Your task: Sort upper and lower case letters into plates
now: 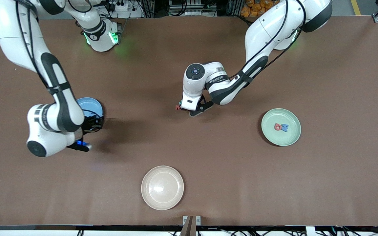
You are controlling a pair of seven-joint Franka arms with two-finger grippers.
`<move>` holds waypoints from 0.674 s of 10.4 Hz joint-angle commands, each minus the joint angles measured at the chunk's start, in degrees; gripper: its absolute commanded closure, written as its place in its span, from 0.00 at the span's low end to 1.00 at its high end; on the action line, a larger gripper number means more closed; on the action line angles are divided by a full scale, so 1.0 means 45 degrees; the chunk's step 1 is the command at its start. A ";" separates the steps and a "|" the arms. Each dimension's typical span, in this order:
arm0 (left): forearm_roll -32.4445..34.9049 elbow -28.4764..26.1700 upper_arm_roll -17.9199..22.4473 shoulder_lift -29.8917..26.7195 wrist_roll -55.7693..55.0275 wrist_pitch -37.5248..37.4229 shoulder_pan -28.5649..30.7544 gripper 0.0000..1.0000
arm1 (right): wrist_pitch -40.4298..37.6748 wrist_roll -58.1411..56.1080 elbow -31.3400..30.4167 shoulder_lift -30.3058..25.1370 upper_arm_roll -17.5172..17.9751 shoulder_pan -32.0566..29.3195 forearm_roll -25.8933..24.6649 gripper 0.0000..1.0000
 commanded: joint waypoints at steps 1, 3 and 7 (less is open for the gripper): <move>-0.0327 0.0024 -0.0081 -0.0039 0.0099 0.0061 0.0059 1.00 | -0.0010 -0.1100 -0.0280 -0.0133 0.0216 -0.0572 -0.0643 0.86; -0.0501 0.0024 -0.0178 -0.0137 0.0119 0.0022 0.0117 1.00 | 0.0049 -0.1901 -0.0299 -0.0074 0.0216 -0.1021 -0.1074 0.85; -0.0503 0.0024 -0.2008 -0.0371 0.0643 -0.1241 0.2141 1.00 | 0.0205 -0.2843 -0.0319 0.0121 0.0216 -0.1337 -0.1465 0.84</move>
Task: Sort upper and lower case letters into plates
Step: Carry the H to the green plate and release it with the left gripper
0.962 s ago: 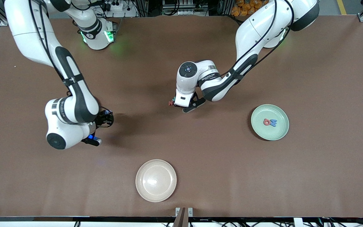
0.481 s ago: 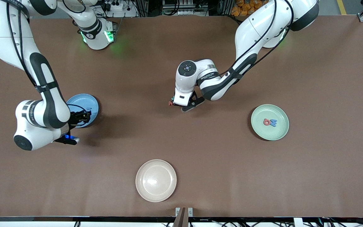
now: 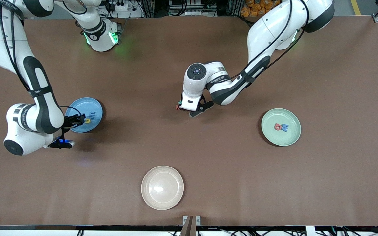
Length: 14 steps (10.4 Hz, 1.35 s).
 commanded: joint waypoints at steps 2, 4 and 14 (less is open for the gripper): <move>-0.0336 -0.0122 -0.2472 -0.0397 0.1122 -0.1844 0.2786 1.00 | 0.0106 -0.0154 -0.0078 -0.0001 0.0219 -0.0119 -0.0272 0.45; -0.0181 -0.0122 -0.3861 -0.0533 0.1981 -0.3268 0.4527 1.00 | 0.0125 -0.0154 -0.0078 0.0019 0.0219 -0.0119 -0.0272 0.10; 0.0344 -0.1056 -0.6191 -0.2174 0.9654 -0.7416 1.2145 1.00 | 0.0262 0.4762 -0.0020 -0.0098 0.0316 0.2183 0.2127 0.09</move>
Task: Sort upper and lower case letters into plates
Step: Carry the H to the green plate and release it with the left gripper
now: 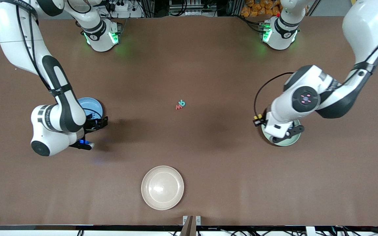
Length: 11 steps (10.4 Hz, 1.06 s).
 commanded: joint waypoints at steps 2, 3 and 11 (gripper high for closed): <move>0.1142 -0.1442 -0.0158 -0.0446 0.1580 0.0381 0.1922 1.00 | 0.0223 0.2189 0.0014 -0.0207 0.0020 0.0865 0.0511 0.09; 0.1166 -0.1986 -0.0158 -0.0445 0.1797 0.1021 0.2526 1.00 | 0.0301 0.3222 0.0091 -0.0226 0.0040 0.1390 0.0511 0.09; 0.1615 -0.3300 0.0330 -0.0191 0.1798 0.3000 0.3118 0.00 | 0.2328 0.9611 0.0716 -0.0188 0.0040 0.4771 0.1857 0.09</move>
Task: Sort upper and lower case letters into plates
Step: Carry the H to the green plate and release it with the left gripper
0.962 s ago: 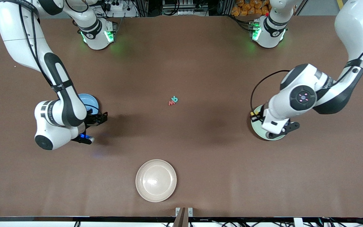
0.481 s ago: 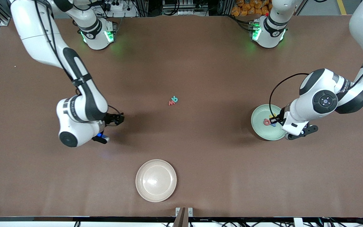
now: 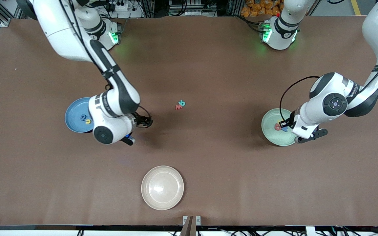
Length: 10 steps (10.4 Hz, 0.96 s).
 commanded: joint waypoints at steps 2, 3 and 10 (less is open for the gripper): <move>0.0328 -0.0198 -0.0018 -0.0167 0.0099 0.0267 0.0151 0.00 | 0.1681 0.2426 0.0051 -0.0081 -0.0121 0.1494 0.0401 0.10; 0.0308 -0.0160 -0.0037 -0.0244 0.0080 0.0209 0.0131 0.00 | 0.2191 0.2722 -0.0007 -0.0061 -0.0140 0.1943 0.0305 0.10; 0.0152 0.0895 -0.1559 -0.0518 -0.0173 -0.1156 -0.0374 0.00 | 0.4926 0.2686 -0.0748 0.0525 -0.0199 0.3373 -0.1727 0.13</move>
